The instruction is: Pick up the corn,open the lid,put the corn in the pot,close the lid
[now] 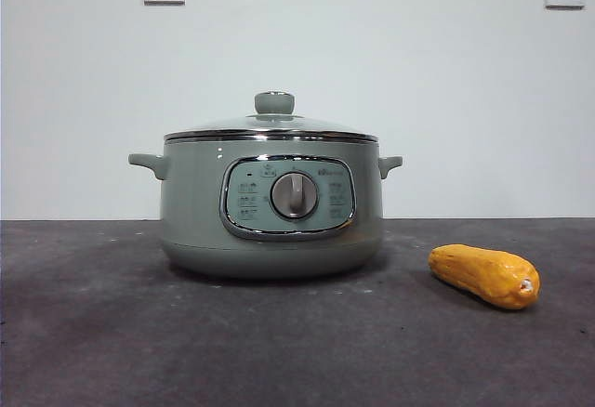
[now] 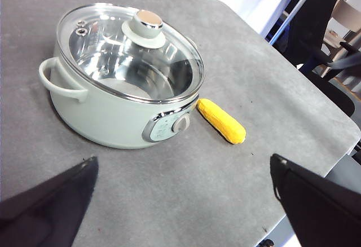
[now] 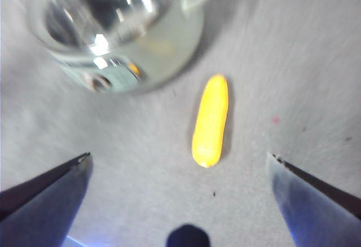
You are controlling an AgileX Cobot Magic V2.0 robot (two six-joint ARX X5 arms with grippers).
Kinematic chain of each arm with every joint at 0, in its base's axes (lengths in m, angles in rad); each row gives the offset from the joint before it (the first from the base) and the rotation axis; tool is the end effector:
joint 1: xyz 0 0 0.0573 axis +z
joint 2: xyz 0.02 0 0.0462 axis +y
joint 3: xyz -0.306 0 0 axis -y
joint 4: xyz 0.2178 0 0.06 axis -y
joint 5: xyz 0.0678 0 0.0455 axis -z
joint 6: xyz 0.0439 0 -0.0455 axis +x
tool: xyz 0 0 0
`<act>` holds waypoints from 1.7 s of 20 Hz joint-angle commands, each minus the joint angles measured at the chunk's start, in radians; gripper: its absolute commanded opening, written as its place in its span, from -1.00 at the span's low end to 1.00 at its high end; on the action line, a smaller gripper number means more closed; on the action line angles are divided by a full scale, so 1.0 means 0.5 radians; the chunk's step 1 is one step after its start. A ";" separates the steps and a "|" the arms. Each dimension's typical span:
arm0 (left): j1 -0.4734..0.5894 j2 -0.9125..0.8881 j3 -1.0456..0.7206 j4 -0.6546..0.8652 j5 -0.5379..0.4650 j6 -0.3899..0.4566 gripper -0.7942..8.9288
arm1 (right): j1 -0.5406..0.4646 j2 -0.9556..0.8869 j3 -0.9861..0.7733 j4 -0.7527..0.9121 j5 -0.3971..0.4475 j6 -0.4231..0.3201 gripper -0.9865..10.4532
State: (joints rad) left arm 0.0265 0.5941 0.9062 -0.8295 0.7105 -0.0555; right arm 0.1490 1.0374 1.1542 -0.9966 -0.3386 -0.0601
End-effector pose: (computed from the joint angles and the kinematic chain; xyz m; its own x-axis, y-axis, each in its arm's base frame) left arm 0.0439 -0.0275 0.3488 0.6759 -0.6345 -0.3749 0.5183 0.7709 -0.3703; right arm 0.1396 0.0357 0.3678 0.5451 0.4177 -0.7269 -0.3945 0.8928 0.2172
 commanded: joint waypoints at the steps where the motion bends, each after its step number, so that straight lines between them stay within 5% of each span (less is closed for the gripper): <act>1: -0.005 0.006 0.002 0.023 0.011 0.014 0.46 | 0.101 0.269 0.004 0.047 0.105 0.015 0.32; 9: -0.053 0.066 0.002 0.033 0.008 0.015 0.46 | 0.359 1.087 0.004 0.290 0.439 0.016 0.26; 14: -0.082 0.128 0.002 0.038 0.008 0.016 0.46 | 0.372 1.327 0.004 0.387 0.485 0.063 0.24; 20: -0.123 0.201 0.002 0.136 0.008 0.016 0.46 | 0.372 1.447 0.004 0.423 0.484 0.068 -0.14; 24: -0.123 0.264 0.002 0.136 0.009 0.016 0.46 | 0.372 1.465 0.003 0.417 0.441 0.053 -0.84; 34: -0.278 0.626 0.224 0.398 -0.021 0.018 0.45 | 0.363 1.210 0.005 0.266 0.401 -0.045 -0.85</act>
State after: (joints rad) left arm -0.1112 0.9062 1.0164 -0.6418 0.6949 -0.0555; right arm 0.3317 1.6592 1.1542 -0.8642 -0.1349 -0.0692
